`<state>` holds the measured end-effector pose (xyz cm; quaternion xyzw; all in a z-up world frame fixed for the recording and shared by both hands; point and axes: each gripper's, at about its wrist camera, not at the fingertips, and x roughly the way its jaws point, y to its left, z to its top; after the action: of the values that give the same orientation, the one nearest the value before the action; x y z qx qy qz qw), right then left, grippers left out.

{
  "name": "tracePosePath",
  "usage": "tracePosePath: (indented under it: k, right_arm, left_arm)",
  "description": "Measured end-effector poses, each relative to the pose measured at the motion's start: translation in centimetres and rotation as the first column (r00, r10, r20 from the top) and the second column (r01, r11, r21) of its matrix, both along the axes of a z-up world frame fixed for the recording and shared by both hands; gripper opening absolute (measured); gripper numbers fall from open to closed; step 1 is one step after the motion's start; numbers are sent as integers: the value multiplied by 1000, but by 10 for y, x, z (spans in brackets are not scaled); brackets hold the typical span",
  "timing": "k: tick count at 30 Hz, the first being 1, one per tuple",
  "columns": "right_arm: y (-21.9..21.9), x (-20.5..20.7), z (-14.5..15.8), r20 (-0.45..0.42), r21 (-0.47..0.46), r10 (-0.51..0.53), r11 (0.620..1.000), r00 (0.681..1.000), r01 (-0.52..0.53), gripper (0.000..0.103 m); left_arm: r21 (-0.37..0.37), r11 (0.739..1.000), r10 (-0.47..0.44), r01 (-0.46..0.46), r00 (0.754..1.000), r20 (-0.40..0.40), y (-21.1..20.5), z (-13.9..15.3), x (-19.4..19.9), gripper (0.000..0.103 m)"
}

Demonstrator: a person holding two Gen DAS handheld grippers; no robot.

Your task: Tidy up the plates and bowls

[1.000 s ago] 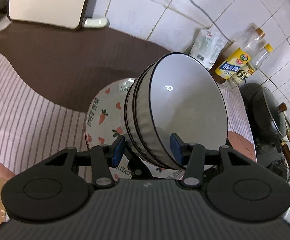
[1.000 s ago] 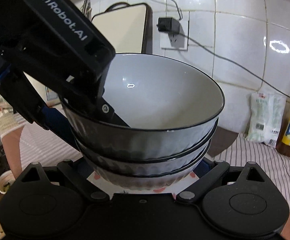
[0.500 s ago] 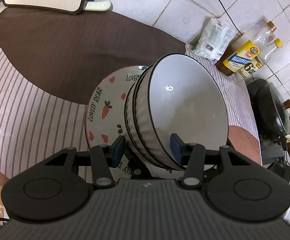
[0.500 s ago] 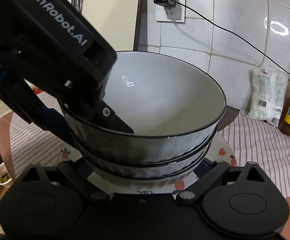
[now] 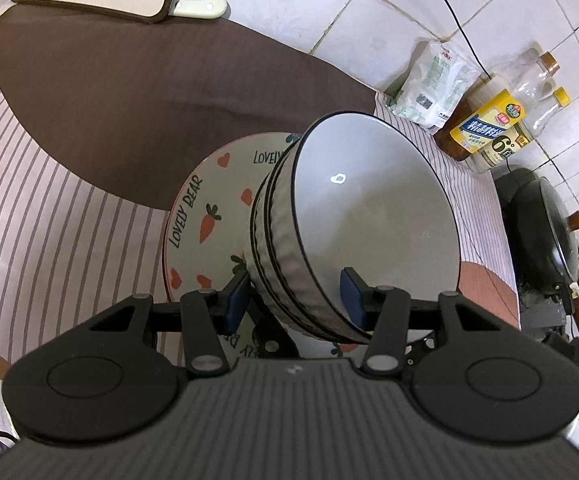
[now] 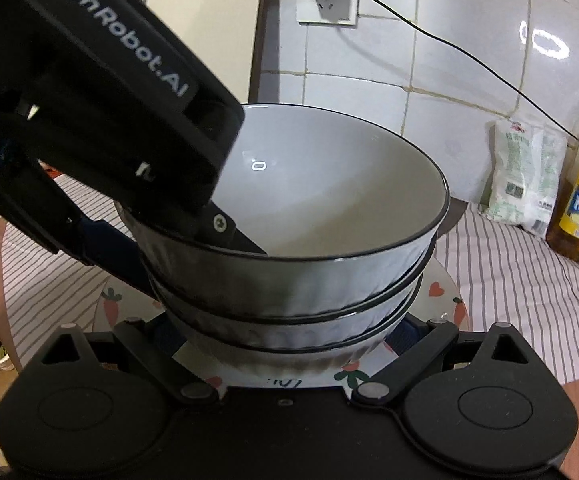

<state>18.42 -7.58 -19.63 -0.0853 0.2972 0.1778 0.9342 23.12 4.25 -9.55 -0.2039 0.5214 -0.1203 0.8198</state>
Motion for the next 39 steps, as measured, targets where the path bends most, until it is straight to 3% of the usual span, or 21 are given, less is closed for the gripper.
tracePosePath:
  k: [6, 9, 16, 25, 30, 39]
  right_arm:
    - [-6, -3, 4, -63, -5, -18, 1000, 998, 17, 99]
    - [-14, -20, 16, -59, 15, -9, 1000, 998, 10, 99]
    - [-29, -54, 43, -33, 20, -59, 998, 998, 59, 99]
    - [-61, -94, 86, 28, 37, -160, 987, 987, 159, 99]
    - [-74, -113, 111, 12, 52, -213, 976, 977, 212, 99]
    - [-82, -143, 144, 12, -23, -322, 946, 947, 322, 101]
  left_arm:
    - [67, 997, 30, -32, 999, 32, -4, 6, -3, 49]
    - [155, 987, 25, -39, 996, 91, -9, 19, -11, 52]
    - [213, 975, 25, -64, 983, 180, -7, 51, -38, 55]
    - [240, 967, 19, -88, 961, 277, 1, 96, -84, 63]
    - [253, 963, 8, -89, 953, 302, 7, 117, -106, 67]
    - [283, 953, 0, -108, 934, 357, 7, 138, -143, 82]
